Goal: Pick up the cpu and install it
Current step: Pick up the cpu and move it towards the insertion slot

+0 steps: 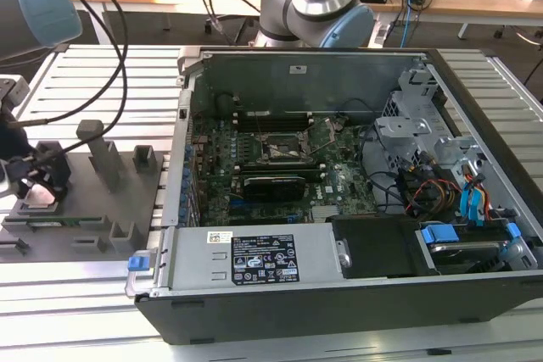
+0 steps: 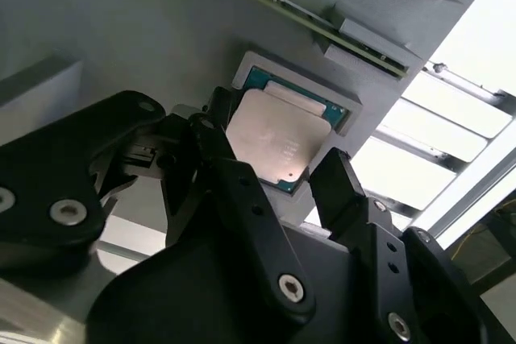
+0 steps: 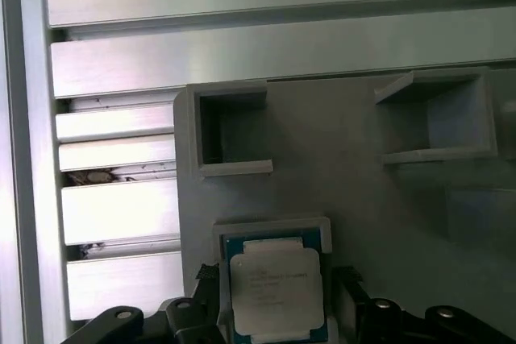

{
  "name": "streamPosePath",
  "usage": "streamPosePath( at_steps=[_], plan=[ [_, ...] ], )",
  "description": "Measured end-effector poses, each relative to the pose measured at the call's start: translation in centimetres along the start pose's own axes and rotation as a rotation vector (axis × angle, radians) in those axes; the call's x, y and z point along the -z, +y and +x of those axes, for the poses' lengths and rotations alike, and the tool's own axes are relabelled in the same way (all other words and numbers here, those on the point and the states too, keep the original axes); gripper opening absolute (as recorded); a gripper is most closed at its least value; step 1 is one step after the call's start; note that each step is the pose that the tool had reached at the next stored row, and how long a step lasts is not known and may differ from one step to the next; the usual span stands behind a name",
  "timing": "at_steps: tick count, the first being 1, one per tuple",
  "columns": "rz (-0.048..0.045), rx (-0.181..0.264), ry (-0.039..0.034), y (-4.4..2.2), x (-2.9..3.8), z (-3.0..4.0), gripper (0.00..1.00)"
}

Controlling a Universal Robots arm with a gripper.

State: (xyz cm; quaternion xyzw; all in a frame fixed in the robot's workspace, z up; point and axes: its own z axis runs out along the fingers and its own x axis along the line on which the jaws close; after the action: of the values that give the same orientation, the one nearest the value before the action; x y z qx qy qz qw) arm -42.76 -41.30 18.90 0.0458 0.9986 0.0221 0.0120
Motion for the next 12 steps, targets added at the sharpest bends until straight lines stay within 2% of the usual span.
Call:
streamPosePath(
  at_steps=[12],
  plan=[
    [0.0, 0.011, 0.0005, -0.01, -0.11, 0.0, 0.66]
  ],
)
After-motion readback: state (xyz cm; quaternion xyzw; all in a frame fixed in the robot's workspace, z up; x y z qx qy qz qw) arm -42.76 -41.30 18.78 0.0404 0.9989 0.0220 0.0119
